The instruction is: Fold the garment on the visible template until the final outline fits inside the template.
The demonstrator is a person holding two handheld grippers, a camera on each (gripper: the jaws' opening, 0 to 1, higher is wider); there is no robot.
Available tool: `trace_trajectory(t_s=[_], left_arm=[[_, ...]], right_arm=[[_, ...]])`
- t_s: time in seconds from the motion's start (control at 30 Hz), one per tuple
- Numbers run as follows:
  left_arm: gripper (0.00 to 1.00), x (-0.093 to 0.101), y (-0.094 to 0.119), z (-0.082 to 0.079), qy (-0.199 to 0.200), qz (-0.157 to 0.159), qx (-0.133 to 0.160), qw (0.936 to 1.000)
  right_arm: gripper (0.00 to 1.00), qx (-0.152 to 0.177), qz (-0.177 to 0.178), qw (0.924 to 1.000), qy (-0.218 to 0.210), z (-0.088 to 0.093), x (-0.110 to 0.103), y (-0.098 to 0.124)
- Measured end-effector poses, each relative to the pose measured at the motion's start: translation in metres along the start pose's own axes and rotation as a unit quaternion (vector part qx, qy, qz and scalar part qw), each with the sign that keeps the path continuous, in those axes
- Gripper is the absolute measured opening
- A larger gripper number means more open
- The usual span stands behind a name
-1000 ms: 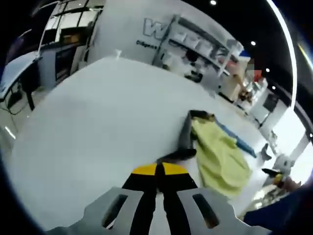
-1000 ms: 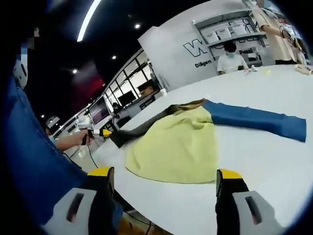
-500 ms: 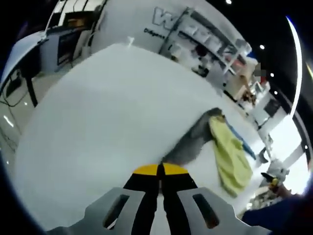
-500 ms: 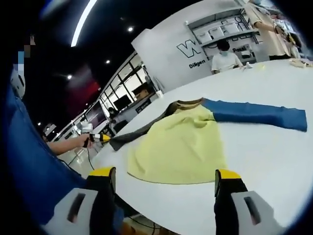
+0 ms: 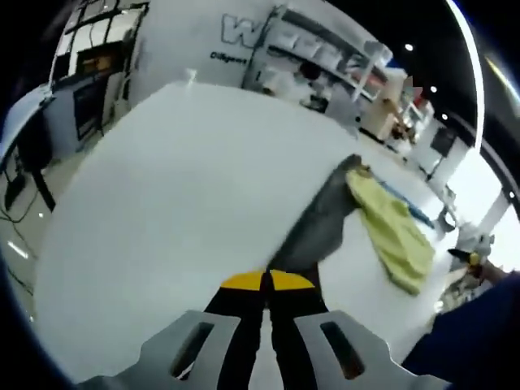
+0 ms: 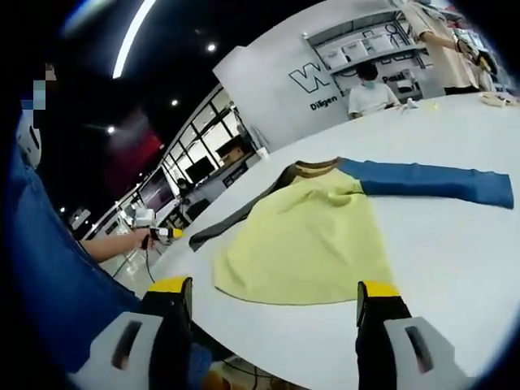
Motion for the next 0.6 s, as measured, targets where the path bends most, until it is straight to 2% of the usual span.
trace_trajectory(t_s=[0.07,0.1,0.17,0.3,0.33,0.4,0.43,0.47,0.53,0.6], left_arm=[[0.1,-0.001,-0.005,0.011,-0.006,-0.003,-0.003,1.0],[0.18,-0.002,-0.005,0.012,-0.005,-0.002,-0.002,1.0],[0.26,0.0,-0.007,0.015,-0.003,-0.003,0.001,1.0],[0.28,-0.002,-0.008,0.014,-0.01,-0.011,0.009,0.9999],[0.28,-0.001,-0.008,0.015,-0.011,-0.012,0.009,0.9998],[0.2,-0.007,-0.011,0.017,-0.009,-0.014,0.007,0.9998],[0.14,-0.006,-0.01,0.016,-0.009,-0.013,0.004,0.9999],[0.04,-0.004,-0.01,0.016,-0.008,-0.012,0.001,0.9999],[0.01,-0.007,-0.011,0.015,-0.006,-0.008,0.001,0.9999],[0.01,-0.006,-0.007,0.006,0.004,-0.005,0.01,0.9999]], right_arm=[[0.81,0.001,0.0,1.0,-0.001,0.0,-0.001,-0.001],[0.81,0.002,0.0,1.0,-0.001,-0.001,-0.001,-0.001],[0.81,0.003,-0.001,1.0,-0.002,-0.002,-0.002,-0.002],[0.81,0.002,0.0,1.0,-0.001,-0.003,-0.004,-0.003],[0.81,0.001,0.0,1.0,-0.001,-0.003,-0.004,-0.002],[0.81,0.0,0.001,1.0,-0.001,-0.003,-0.003,-0.001],[0.81,0.0,0.002,1.0,-0.002,-0.003,-0.003,-0.001],[0.81,0.002,0.004,1.0,-0.002,-0.003,-0.003,0.0],[0.81,0.002,0.004,1.0,-0.004,-0.003,-0.003,0.0],[0.81,0.002,0.005,1.0,-0.004,-0.001,-0.005,0.0]])
Point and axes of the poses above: the point that each gripper's makers call its tool centre point, and the gripper's own axes: y roughly backward along the fingers, x roughly to its right, z roughly out of its underside, the point moved 1 cm from there along y, roughly backward along the fingers, and after that the axes turned 13 degrees about x, right-handed, at the moved point
